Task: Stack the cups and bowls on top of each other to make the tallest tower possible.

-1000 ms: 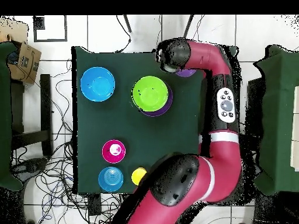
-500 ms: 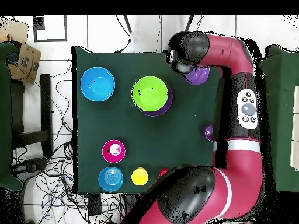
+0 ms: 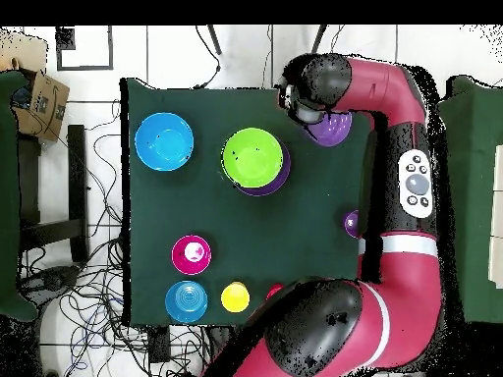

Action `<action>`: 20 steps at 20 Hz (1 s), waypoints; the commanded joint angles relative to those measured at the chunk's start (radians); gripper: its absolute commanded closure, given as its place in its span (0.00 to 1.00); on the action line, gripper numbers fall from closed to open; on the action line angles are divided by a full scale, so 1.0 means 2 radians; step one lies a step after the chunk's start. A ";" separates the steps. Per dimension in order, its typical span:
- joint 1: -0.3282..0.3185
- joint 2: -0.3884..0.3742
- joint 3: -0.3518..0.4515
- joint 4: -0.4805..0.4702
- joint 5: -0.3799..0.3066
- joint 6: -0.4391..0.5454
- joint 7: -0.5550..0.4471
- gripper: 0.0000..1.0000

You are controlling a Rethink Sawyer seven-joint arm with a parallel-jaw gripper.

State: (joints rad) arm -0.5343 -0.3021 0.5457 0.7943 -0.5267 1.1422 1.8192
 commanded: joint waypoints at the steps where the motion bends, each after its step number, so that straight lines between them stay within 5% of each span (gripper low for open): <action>1: 0.003 -0.013 -0.016 0.094 0.000 0.006 -0.079 1.00; 12: -0.007 -0.173 -0.040 0.311 0.067 -0.016 0.030 1.00; 20: -0.012 -0.233 -0.045 0.317 0.090 0.041 0.002 1.00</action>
State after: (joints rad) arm -0.5490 -0.6310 0.4944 1.3394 -0.3794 1.1335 1.8192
